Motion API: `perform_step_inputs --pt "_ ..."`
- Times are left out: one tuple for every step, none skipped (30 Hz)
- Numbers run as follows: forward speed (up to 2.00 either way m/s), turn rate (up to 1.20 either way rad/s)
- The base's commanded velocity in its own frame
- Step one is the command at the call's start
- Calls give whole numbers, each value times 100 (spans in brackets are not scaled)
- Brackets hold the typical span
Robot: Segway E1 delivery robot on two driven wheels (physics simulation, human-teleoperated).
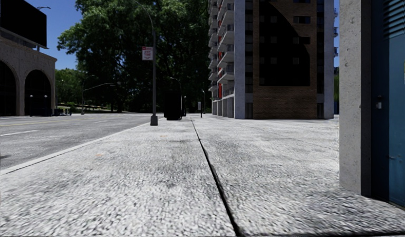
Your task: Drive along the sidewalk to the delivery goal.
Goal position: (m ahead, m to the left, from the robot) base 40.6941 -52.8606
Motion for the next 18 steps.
perform_step_inputs --pt "198 -41" --pt "198 -41" --pt "198 -41" --pt "198 -41" --pt "198 -44" --pt "198 -45" --pt "198 -46" --pt "198 -46" --pt "198 -46" --pt "198 -46" --pt "198 -46" --pt "198 -46" --pt "198 -46" --pt "198 -46" --pt "198 -46" --pt "198 -46" --pt "198 -46" --pt "198 -46"
